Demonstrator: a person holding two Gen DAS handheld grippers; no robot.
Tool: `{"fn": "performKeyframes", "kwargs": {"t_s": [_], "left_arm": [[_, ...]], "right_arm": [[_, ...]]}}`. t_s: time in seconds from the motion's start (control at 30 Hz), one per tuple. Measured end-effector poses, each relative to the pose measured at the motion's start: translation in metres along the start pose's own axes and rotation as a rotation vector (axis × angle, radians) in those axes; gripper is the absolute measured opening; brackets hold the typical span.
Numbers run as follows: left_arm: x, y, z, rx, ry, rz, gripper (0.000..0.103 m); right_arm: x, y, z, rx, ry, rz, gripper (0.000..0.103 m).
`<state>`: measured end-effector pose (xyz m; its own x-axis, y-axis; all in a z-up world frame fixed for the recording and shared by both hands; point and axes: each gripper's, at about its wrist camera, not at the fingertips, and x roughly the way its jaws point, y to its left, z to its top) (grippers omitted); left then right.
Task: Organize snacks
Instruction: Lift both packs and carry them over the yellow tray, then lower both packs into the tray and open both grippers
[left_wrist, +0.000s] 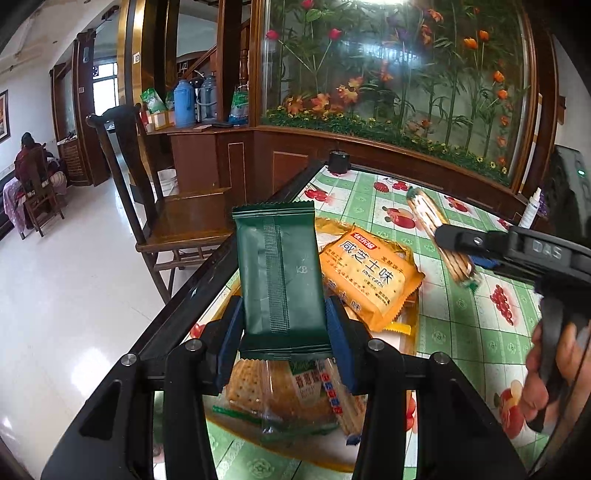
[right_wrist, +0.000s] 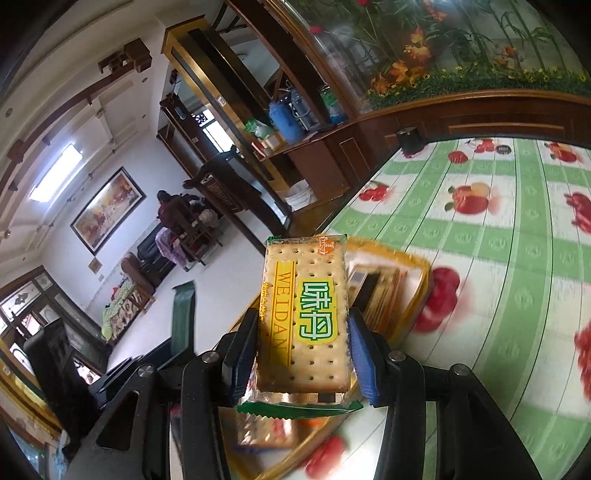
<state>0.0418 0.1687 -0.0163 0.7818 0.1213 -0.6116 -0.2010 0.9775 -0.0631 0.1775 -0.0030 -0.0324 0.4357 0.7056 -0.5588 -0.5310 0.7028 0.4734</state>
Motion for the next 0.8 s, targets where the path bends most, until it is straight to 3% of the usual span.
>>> {"fn": "performKeyframes", "kwargs": {"t_s": [0.43, 0.53, 0.8], "left_arm": [[0.020, 0.000, 0.004, -0.008, 0.033, -0.014, 0.043], [0.021, -0.003, 0.002, -0.001, 0.036, -0.019, 0.043], [0.028, -0.004, 0.001, -0.006, 0.058, -0.028, 0.043]], "right_arm": [[0.064, -0.021, 0.045, -0.049, 0.080, -0.037, 0.048], [0.077, -0.025, 0.053, -0.072, 0.082, -0.082, 0.048], [0.113, -0.022, 0.059, -0.101, 0.164, -0.049, 0.048]]}}
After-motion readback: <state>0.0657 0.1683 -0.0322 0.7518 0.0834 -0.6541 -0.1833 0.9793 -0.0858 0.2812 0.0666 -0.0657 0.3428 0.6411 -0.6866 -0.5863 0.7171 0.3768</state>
